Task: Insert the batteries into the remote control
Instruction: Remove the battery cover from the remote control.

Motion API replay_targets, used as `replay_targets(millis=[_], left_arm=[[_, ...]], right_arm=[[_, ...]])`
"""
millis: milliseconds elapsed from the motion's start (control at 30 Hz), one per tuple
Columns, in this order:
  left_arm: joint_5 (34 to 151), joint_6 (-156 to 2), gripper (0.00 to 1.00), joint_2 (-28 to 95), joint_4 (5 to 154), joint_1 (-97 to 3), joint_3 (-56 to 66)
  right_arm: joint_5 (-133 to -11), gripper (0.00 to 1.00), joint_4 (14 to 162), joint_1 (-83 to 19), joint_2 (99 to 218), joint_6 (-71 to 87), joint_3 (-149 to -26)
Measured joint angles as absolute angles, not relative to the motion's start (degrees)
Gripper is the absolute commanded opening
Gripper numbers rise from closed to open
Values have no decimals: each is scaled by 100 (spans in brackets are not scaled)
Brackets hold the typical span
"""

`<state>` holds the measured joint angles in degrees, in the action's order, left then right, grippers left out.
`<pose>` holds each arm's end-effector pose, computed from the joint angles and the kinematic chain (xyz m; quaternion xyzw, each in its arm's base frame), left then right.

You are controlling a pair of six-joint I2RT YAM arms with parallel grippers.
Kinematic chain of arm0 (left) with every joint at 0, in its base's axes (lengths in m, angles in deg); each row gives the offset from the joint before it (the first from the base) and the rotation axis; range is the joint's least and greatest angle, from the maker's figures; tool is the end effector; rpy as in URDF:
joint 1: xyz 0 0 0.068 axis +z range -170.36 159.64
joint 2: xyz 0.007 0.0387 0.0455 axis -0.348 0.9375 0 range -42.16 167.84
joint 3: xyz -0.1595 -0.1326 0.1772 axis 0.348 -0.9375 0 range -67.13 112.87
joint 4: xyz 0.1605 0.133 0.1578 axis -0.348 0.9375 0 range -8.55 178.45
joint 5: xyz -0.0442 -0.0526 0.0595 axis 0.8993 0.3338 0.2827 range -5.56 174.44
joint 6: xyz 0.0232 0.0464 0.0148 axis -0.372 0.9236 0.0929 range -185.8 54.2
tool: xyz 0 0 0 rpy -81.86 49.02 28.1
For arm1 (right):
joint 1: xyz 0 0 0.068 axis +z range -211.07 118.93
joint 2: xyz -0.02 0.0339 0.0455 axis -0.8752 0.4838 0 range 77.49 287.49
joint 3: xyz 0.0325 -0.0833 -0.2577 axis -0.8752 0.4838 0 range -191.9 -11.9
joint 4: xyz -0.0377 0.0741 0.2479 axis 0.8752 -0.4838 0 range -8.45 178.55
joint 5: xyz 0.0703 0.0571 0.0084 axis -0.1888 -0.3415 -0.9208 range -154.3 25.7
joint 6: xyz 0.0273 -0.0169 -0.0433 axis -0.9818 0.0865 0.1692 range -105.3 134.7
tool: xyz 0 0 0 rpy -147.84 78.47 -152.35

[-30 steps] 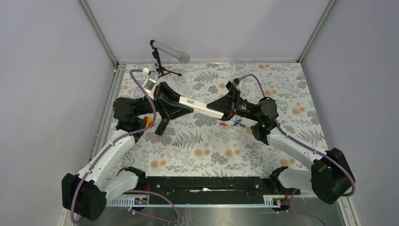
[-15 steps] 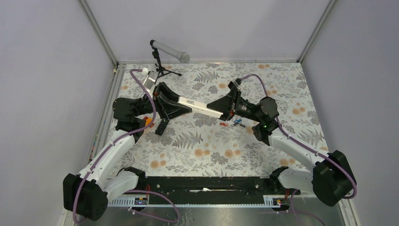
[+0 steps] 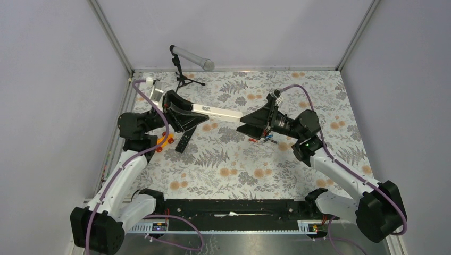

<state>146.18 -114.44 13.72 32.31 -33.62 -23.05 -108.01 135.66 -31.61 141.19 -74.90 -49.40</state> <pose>0.1838 -0.0756 0.3957 0.3224 0.5025 -0.5908 0.5427 0.1991 0.1408 0.3314 -0.0016 0.6091 0.7659 0.2057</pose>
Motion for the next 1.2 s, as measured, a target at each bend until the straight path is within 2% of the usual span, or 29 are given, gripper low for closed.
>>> replay_targets(millis=[133,233,367,467,567,967,1200], left_arm=[[14609,-10507,0,1003,4339,-3360,-2303],[14611,-9788,0,823,5191,-3362,-2268],[14638,-9237,0,828,5921,-3362,-2224],[14740,-9121,0,885,6116,-3362,-2224],[14806,-9060,0,891,6214,-3362,-2224],[14876,-9027,0,826,6081,-3362,-2226],[14867,-9031,0,797,6020,-3373,-2246]], right_arm=[[-10833,96,13097,-3177,13962,-7134,-4955],[-10831,97,12863,-3192,13890,-6924,-4957],[-10818,89,12288,-3199,13767,-6530,-5108],[-10770,80,11921,-3199,13765,-6229,-5327],[-10731,75,11597,-3201,13850,-5945,-5563],[-10726,75,10797,-3201,14191,-5307,-5897],[-11052,53,11405,-3199,14517,-5750,-5897]])
